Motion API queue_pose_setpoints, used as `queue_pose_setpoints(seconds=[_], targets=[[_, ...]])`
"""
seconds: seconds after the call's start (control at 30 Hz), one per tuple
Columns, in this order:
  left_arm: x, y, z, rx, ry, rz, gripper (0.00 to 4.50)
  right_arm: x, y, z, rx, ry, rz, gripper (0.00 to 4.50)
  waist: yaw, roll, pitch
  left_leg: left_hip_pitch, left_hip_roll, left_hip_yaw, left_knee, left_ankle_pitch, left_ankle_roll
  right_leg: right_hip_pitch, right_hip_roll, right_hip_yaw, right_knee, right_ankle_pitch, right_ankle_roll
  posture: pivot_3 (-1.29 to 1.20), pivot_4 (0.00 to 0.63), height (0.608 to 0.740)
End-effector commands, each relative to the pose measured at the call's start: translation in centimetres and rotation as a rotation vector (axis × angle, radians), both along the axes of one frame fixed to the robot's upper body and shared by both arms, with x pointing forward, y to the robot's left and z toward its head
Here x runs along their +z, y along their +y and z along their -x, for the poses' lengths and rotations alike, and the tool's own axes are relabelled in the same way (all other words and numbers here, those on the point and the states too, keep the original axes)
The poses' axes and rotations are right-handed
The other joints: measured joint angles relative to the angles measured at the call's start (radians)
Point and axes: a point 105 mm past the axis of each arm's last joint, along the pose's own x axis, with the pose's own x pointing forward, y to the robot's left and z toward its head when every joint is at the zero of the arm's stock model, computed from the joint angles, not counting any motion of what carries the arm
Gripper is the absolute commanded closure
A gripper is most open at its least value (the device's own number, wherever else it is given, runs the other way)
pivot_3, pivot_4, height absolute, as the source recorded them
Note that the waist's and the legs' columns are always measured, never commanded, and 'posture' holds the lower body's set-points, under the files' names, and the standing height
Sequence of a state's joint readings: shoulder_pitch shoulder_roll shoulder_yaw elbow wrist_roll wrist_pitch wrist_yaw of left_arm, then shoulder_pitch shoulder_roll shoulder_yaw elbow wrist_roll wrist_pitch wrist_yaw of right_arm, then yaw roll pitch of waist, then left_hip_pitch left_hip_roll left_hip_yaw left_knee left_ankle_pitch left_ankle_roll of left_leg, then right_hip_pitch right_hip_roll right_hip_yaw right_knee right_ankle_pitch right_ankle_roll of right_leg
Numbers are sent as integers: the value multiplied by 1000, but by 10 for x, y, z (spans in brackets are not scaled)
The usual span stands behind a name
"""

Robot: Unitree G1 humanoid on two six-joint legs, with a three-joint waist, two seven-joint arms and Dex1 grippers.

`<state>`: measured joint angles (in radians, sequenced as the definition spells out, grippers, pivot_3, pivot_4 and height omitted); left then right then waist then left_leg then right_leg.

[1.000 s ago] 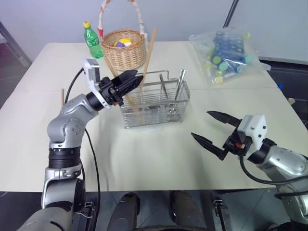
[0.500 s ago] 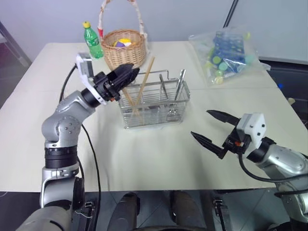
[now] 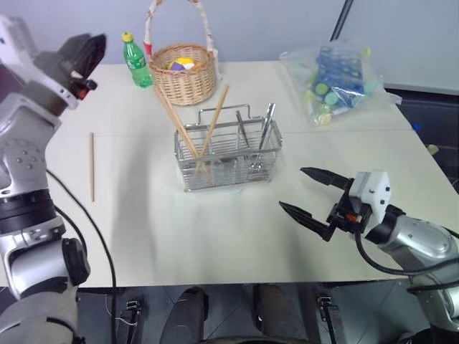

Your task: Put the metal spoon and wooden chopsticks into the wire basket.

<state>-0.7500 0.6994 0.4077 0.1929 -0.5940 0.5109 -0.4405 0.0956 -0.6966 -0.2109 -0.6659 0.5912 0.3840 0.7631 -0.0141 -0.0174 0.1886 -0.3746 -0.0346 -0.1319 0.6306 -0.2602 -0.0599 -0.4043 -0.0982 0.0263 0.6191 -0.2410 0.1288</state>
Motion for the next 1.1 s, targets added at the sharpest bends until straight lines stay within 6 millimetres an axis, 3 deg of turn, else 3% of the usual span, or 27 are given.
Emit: queue_pose_setpoints(seconds=[0.03, 0.23, 0.37, 0.57, 0.83, 1.1], targets=[[-43, 45, -3, 265, 162, -53, 2493, 8, 4, 15, 99, -40, 50, 0, 0, 0, 0, 0, 0, 0, 0, 0, 0, 0, 0, 0, 0, 0, 0, 0, 150, 740], [-103, 82, 3, 512, 377, -49, 2493, 4, 2, 30, 216, -26, 138, 0, 5, -4, 0, -1, 0, 0, 0, 0, 0, 0, 0, 0, 0, 0, 0, 0, 150, 740], [-126, 96, 11, 646, 472, -83, 2493, 4, 0, 35, 249, -23, 164, 0, 4, -5, 0, 0, 0, 0, 0, 0, 0, 0, 0, 0, -1, 0, 0, 0, 150, 740], [-140, 94, 8, 697, 569, -89, 2493, 6, 0, 36, 258, -22, 164, 0, 3, -5, 0, 0, 0, 0, 0, 0, 0, 0, 0, 0, 0, 0, 0, 0, 150, 740], [-158, 82, -3, 666, 698, -110, 2493, 5, -8, 32, 217, -14, 166, 0, 3, -5, 0, 0, 0, 0, 1, 0, 0, 0, 0, 0, 0, 0, 0, 0, 150, 740], [-180, 74, -1, 617, 844, -99, 2493, 7, -17, 27, 166, -24, 173, 0, 2, -5, 0, 0, 0, 0, 0, 0, 0, 0, 0, 0, 1, 0, 0, 0, 150, 740]])
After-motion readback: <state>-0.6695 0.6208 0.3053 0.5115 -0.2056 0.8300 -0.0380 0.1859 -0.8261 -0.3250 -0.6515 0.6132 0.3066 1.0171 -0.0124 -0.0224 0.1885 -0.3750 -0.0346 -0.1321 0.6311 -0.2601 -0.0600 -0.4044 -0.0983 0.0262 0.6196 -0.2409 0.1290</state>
